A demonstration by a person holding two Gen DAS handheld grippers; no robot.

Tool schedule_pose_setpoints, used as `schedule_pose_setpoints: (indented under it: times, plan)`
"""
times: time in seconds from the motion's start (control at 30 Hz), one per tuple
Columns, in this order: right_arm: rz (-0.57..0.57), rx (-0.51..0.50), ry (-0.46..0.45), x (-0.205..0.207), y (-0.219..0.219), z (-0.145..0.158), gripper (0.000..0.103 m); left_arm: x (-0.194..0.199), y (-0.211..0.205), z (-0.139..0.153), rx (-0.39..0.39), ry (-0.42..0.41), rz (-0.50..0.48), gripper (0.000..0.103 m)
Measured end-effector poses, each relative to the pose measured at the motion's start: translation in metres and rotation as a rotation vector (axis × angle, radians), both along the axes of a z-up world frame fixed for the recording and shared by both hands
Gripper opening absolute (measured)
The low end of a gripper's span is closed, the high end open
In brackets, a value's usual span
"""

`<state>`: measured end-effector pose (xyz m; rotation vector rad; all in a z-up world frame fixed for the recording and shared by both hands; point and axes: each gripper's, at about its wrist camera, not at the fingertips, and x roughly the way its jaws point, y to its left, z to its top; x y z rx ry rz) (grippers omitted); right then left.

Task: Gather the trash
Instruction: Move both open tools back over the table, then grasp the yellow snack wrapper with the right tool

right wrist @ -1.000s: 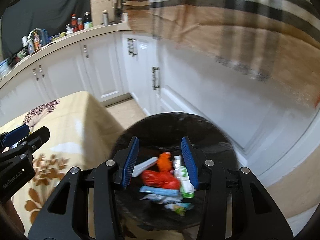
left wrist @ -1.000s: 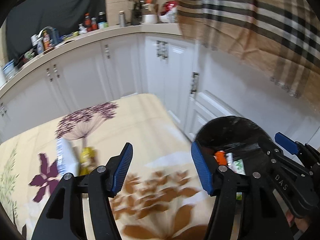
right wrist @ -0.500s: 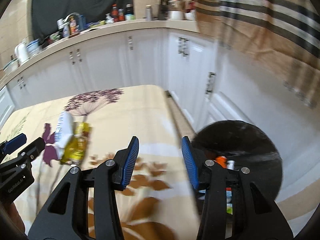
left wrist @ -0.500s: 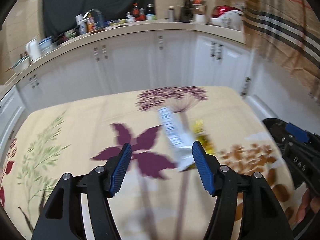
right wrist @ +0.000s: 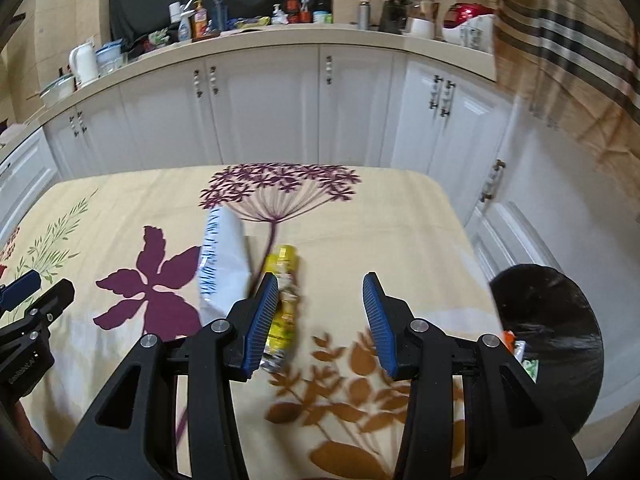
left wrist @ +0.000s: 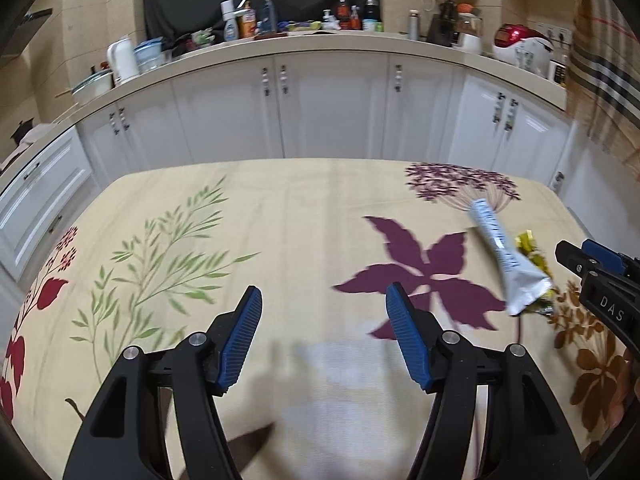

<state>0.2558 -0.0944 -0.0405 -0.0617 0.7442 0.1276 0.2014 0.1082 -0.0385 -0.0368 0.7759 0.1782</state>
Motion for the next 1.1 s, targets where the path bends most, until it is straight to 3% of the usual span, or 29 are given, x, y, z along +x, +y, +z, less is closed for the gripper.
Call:
schedule_pose_setpoints:
  times: [0.27,0.73,0.87,1.1]
  plan:
    - [0.006,-0.028,0.053,0.014,0.016,-0.014,0.043,0.001,0.016,-0.005,-0.018,0.012,0.022,0.063]
    - [0.031,-0.033,0.089,0.019,0.013,-0.021,0.043,0.005,0.005,-0.011,-0.032,0.024,-0.010,0.064]
    - [0.066,-0.019,0.103,0.018,0.014,-0.021,0.020,0.006,-0.002,-0.012,-0.033,0.025,-0.022,0.064]
    - [0.044,-0.040,0.069,0.011,0.006,-0.014,0.011,0.010,-0.021,-0.012,-0.042,0.027,-0.058,0.064]
